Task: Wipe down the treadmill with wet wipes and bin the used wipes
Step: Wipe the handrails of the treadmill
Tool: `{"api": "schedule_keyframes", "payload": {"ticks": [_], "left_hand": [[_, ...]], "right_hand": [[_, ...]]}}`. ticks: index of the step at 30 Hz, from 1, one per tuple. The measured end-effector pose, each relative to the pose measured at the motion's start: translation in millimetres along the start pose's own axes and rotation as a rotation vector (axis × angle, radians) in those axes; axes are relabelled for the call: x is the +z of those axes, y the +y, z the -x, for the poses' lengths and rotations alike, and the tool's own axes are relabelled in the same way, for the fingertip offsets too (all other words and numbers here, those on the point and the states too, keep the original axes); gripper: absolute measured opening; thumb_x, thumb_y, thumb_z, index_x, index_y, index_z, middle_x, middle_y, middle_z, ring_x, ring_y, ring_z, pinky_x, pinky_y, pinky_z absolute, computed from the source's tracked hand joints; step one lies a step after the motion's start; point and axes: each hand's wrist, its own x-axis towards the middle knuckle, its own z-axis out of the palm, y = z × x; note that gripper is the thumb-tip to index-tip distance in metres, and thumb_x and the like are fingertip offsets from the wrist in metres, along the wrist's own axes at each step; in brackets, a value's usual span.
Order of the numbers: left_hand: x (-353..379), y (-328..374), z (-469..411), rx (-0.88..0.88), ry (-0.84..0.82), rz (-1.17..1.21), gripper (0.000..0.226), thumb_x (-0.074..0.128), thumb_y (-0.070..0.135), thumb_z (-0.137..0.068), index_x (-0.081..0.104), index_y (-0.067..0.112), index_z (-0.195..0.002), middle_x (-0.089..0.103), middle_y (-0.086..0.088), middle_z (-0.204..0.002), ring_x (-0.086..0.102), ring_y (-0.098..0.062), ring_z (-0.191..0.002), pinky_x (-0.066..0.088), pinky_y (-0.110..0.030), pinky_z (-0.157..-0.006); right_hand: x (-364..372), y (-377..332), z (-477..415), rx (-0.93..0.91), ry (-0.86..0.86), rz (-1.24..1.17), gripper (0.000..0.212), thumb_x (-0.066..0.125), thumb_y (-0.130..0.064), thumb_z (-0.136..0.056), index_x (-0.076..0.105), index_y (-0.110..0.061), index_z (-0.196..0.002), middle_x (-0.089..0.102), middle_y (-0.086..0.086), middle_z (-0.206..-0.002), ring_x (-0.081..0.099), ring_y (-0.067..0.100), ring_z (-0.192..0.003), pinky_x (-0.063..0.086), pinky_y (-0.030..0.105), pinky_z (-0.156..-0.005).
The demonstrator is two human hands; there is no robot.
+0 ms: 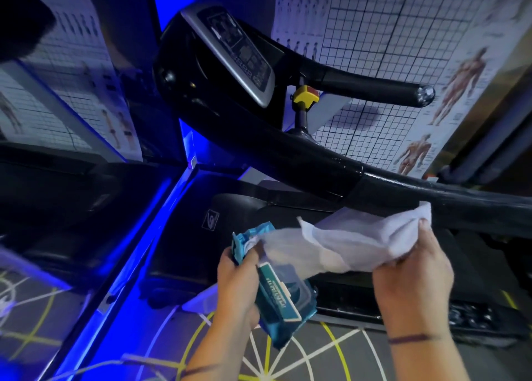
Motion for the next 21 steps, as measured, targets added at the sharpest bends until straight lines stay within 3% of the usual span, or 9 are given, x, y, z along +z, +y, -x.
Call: {"api": "schedule_keyframes", "payload": {"ticks": [2, 4, 8, 10, 12, 14, 15, 18, 21], "left_hand": [[-1, 3, -1, 0.015, 0.0, 0.004, 0.017, 0.075, 0.02, -0.099, 0.065, 0.024, -0.112, 0.078, -0.017, -0.102, 0.077, -0.039, -0.095, 0.062, -0.055, -0.088], [-3, 5, -3, 0.037, 0.019, 0.011, 0.013, 0.074, 0.021, -0.1, 0.065, 0.026, -0.108, 0.078, -0.017, -0.103, 0.076, -0.039, -0.095, 0.061, -0.058, -0.089], [-9, 9, -7, 0.105, 0.099, 0.042, 0.014, 0.072, 0.022, -0.101, 0.065, 0.027, -0.112, 0.076, -0.016, -0.114, 0.075, -0.037, -0.103, 0.059, -0.06, -0.097], [-13, 10, -9, 0.147, 0.145, 0.066, 0.015, 0.071, 0.022, -0.102, 0.063, 0.029, -0.112, 0.075, -0.013, -0.115, 0.075, -0.033, -0.102, 0.06, -0.057, -0.096], [-15, 11, -11, 0.175, 0.158, 0.085, 0.015, 0.071, 0.022, -0.101, 0.064, 0.029, -0.113, 0.075, -0.013, -0.115, 0.076, -0.034, -0.101, 0.06, -0.059, -0.095], [-13, 11, -11, 0.161, 0.138, 0.11, 0.017, 0.072, 0.02, -0.101, 0.066, 0.028, -0.115, 0.077, -0.013, -0.113, 0.077, -0.035, -0.101, 0.06, -0.061, -0.095], [-11, 11, -10, 0.143, 0.118, 0.124, 0.018, 0.072, 0.019, -0.101, 0.067, 0.026, -0.117, 0.078, -0.013, -0.112, 0.077, -0.034, -0.099, 0.06, -0.06, -0.095], [-5, 9, -5, 0.113, 0.05, 0.156, 0.02, 0.071, 0.019, -0.101, 0.067, 0.021, -0.12, 0.08, -0.013, -0.105, 0.078, -0.033, -0.094, 0.062, -0.053, -0.088], [-6, 9, -4, 0.106, 0.038, 0.161, 0.019, 0.071, 0.02, -0.101, 0.068, 0.024, -0.119, 0.081, -0.012, -0.102, 0.079, -0.033, -0.09, 0.064, -0.05, -0.082]], "right_hand": [[-1, 3, -7, 0.063, -0.099, -0.058, 0.049, 0.063, -0.032, -0.095, 0.058, -0.015, -0.14, 0.064, 0.007, -0.136, 0.062, 0.015, -0.124, 0.044, 0.036, -0.108], [7, 1, 0, 0.038, -0.083, 0.108, 0.048, 0.062, -0.032, -0.096, 0.058, -0.015, -0.14, 0.065, 0.009, -0.135, 0.061, 0.024, -0.126, 0.042, 0.047, -0.111], [10, 7, 1, 0.033, -0.01, 0.117, 0.034, 0.05, -0.029, -0.104, 0.062, -0.018, -0.134, 0.07, 0.001, -0.126, 0.064, 0.018, -0.121, 0.047, 0.041, -0.105], [18, 8, 11, 0.088, -0.013, 0.144, 0.024, 0.046, -0.027, -0.107, 0.067, -0.02, -0.117, 0.076, -0.007, -0.102, 0.063, 0.016, -0.121, 0.052, 0.032, -0.09], [23, 10, 16, 0.098, -0.063, 0.238, 0.024, 0.04, -0.02, -0.109, 0.062, -0.023, -0.099, 0.071, -0.015, -0.075, 0.068, 0.003, -0.099, 0.053, 0.019, -0.068], [26, 20, 21, 0.115, -0.133, 0.395, 0.021, 0.041, -0.026, -0.109, 0.058, -0.025, -0.097, 0.069, -0.01, -0.08, 0.069, -0.004, -0.079, 0.052, 0.012, -0.06], [24, 27, 23, 0.136, -0.181, 0.483, 0.02, 0.046, -0.032, -0.107, 0.061, -0.024, -0.098, 0.068, -0.006, -0.084, 0.069, 0.003, -0.076, 0.055, 0.017, -0.061], [14, 51, 28, 0.256, -0.309, 0.698, 0.03, 0.058, -0.035, -0.101, 0.07, -0.011, -0.09, 0.062, 0.008, -0.068, 0.057, 0.025, -0.059, 0.05, 0.034, -0.057], [15, 56, 38, 0.23, -0.491, 0.995, 0.025, 0.062, -0.035, -0.099, 0.074, -0.013, -0.099, 0.071, 0.007, -0.081, 0.062, 0.021, -0.069, 0.047, 0.036, -0.06]]}}
